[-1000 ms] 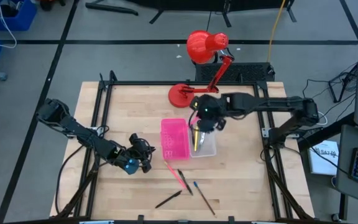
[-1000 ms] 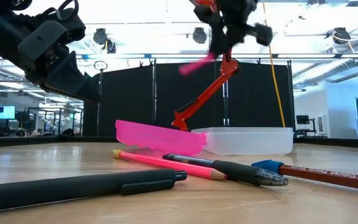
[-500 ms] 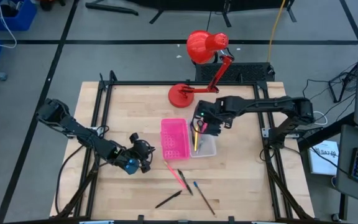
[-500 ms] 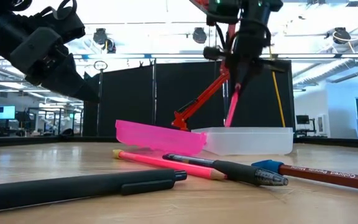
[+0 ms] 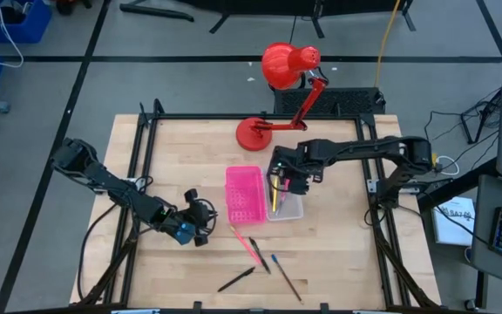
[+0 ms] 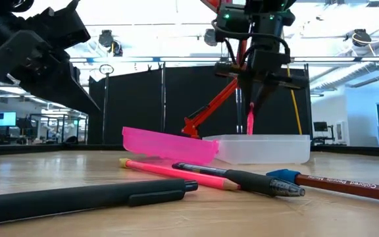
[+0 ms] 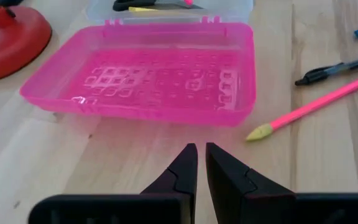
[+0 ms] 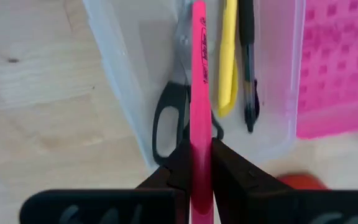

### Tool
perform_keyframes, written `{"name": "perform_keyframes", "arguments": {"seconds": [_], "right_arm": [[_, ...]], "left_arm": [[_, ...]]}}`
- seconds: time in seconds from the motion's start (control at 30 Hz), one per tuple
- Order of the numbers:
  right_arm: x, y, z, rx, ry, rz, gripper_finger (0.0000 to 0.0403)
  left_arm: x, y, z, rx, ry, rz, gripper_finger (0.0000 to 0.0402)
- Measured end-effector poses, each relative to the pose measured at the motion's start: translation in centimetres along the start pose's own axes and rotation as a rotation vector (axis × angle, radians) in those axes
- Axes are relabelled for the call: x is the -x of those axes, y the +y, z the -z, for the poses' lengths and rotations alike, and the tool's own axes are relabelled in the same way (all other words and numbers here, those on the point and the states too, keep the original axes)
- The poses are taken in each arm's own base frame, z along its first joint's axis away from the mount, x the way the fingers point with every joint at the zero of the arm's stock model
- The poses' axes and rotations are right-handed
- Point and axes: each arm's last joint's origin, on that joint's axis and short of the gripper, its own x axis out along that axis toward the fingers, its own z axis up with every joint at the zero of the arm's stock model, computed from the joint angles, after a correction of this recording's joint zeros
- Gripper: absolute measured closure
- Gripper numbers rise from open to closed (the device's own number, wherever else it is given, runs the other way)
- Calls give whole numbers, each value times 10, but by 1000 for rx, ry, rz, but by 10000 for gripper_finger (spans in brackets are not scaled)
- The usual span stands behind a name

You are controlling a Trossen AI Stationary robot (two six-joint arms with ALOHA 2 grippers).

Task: Pick & place school supplies into a supply box
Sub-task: Put the pink pen into the pink supply box

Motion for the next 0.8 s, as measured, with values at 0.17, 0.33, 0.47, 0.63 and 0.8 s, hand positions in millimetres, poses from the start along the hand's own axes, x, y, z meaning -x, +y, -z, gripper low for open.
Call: {"name": "perform_keyframes", "arguments": {"seconds": [0.17, 0.33, 0.47, 0.63, 0.8], "right_arm": [[-11, -5, -7, 92, -28, -33, 370], [-24, -8, -3, 109, -43, -41, 369], [-33, -12, 2, 111, -46, -26, 369], [-45, -18, 9, 82, -59, 1, 360], [-51, -18, 13, 32, -61, 12, 343]], "left_arm": [[0, 1, 0, -35, 6, -4, 360], [0, 2, 2, -39, 18, -15, 360], [0, 2, 2, -39, 18, -15, 360], [0, 2, 2, -24, 18, -15, 360], [0, 2, 2, -1, 20, -14, 360]]}}
